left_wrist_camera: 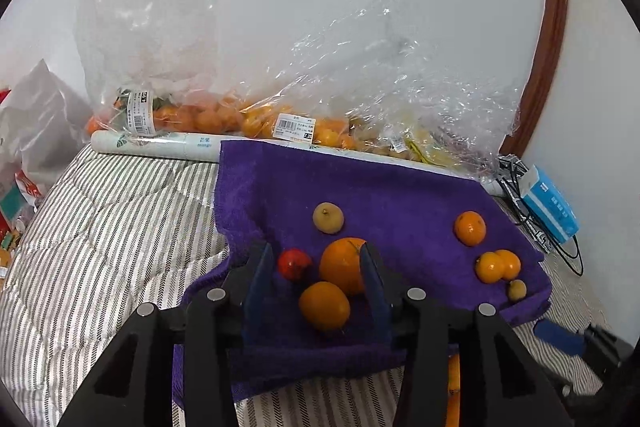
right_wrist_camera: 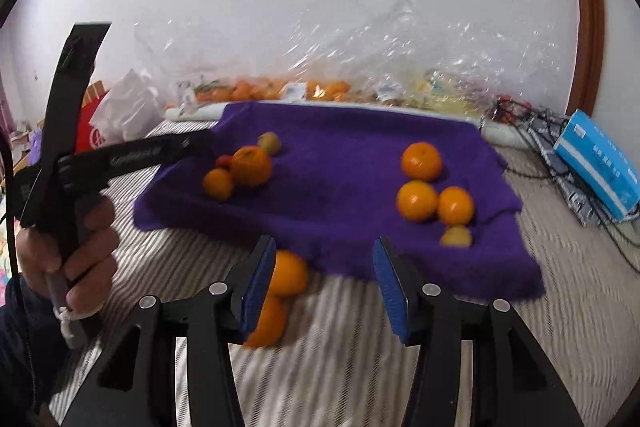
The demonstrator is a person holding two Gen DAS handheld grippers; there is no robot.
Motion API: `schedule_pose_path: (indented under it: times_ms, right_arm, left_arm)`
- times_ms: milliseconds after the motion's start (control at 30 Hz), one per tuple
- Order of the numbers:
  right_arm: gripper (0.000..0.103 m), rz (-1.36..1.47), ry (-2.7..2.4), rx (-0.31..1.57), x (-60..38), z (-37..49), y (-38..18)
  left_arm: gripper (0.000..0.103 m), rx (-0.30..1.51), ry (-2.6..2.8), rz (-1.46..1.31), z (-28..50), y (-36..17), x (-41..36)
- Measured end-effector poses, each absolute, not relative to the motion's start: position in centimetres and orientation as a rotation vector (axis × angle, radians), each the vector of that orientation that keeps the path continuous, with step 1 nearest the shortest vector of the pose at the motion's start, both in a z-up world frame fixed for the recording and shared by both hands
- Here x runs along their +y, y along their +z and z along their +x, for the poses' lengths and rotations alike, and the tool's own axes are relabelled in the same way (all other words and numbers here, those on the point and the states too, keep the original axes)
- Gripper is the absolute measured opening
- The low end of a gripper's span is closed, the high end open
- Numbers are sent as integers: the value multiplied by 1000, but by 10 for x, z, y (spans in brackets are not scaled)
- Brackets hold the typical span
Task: Organize fruits
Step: 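Lower the yellow-brown fruit with the right tool while the left tool lowers its orange onto the towel, then grasp a loose orange on the bedspread with the right tool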
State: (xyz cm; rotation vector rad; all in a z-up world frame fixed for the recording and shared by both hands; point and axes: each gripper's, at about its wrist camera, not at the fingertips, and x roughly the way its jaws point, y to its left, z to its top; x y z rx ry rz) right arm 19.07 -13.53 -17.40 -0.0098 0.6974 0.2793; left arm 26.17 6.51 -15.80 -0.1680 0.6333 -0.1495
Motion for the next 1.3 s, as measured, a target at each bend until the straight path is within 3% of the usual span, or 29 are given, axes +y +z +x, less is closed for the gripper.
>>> schedule_pose_path:
  times_ms: [500,1267,1300]
  right_arm:
    - [53,120,210,735,-153,166,-192]
    - [53,-38,251,838,-91,179,-205]
    - [50,-39,243,842,-90,180,-206]
  left_arm:
    - [43,632,-151,-136,240,-162,70]
    - [44,657,-113,-154,223,-168,97]
    - [44,658,-111,-157,223,-169,97]
